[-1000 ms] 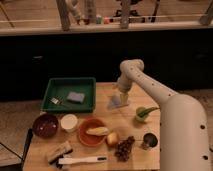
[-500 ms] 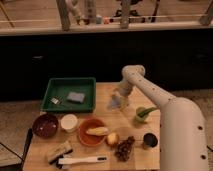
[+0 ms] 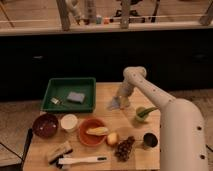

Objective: Place towel in table surface

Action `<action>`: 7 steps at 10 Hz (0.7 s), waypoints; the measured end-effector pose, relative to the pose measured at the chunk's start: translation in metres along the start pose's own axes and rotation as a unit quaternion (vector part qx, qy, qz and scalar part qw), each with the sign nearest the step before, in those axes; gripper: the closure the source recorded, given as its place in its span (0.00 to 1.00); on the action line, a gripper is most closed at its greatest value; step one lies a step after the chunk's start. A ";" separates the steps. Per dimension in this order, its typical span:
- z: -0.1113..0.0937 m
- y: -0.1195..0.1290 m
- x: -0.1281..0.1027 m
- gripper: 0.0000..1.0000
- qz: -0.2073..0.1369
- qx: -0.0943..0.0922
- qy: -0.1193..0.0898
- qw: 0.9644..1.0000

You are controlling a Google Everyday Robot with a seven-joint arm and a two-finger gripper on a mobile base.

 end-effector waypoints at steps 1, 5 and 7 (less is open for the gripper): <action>-0.002 0.000 0.000 0.89 0.000 0.000 0.001 1.000; -0.007 0.004 0.005 1.00 -0.001 -0.003 0.007 1.000; -0.026 0.005 0.007 1.00 -0.003 0.001 0.014 1.000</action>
